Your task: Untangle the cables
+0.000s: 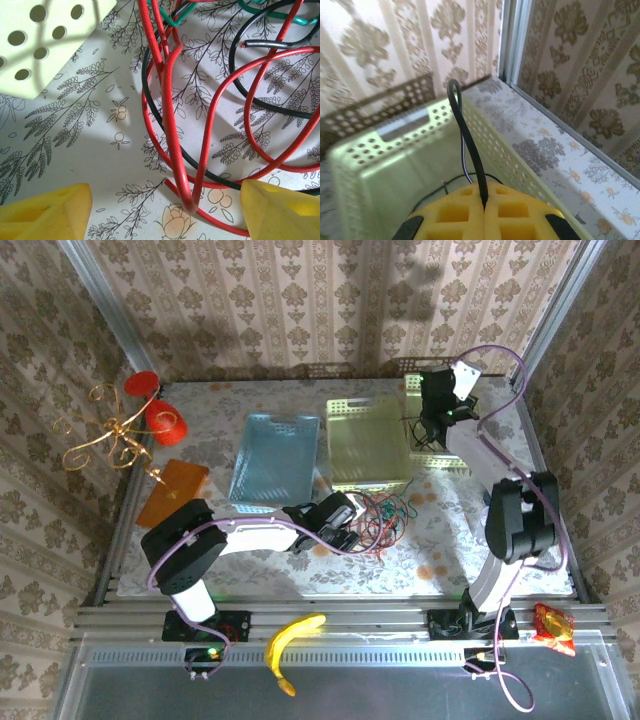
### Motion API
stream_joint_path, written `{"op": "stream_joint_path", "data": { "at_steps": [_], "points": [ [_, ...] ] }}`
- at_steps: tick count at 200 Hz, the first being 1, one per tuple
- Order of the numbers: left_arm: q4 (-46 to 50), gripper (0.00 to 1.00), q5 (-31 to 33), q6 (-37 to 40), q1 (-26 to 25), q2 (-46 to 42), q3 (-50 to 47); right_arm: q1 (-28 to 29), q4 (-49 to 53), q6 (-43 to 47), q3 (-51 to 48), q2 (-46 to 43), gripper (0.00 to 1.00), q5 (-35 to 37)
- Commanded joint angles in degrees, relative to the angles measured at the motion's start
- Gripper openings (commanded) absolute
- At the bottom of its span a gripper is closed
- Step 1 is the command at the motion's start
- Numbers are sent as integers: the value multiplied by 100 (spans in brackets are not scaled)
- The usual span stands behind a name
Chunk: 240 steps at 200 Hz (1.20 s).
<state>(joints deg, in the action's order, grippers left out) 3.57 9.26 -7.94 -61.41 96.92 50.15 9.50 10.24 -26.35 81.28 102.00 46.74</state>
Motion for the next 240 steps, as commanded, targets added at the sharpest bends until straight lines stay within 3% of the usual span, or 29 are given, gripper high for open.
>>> {"op": "stream_joint_path", "data": {
  "at_steps": [1, 19, 39, 84, 116, 140, 160, 209, 240],
  "points": [
    [117, 80, 100, -32, 21, -243, -35, -63, 729, -495, 329, 191, 0, 438],
    [123, 80, 120, -33, 19, -286, -75, -72, 1404, -816, 557, 420, 1, 639],
    [126, 81, 87, -10, 21, -282, -76, -122, 1946, -969, 752, 699, 1, 366],
    [162, 82, 76, -19, 21, -305, -76, -215, 2180, -716, 838, 1033, 1, -1308],
    [127, 82, 145, -2, 16, -366, -105, -237, 1457, -521, 347, 666, 5, -2135],
    [82, 83, 175, 12, 23, -384, -86, -247, 1657, -603, 371, 528, 31, -2069],
    [61, 83, 114, 16, 18, -394, -67, -247, 1818, -661, 312, 295, 42, -1756],
    [-5, 84, 103, 80, 24, -442, -108, -105, 1746, -655, -367, -843, 45, -1662],
    [-83, 84, 62, 150, 54, -464, -105, 468, 1972, -618, -1134, -1841, 45, -1994]
  ]
}}
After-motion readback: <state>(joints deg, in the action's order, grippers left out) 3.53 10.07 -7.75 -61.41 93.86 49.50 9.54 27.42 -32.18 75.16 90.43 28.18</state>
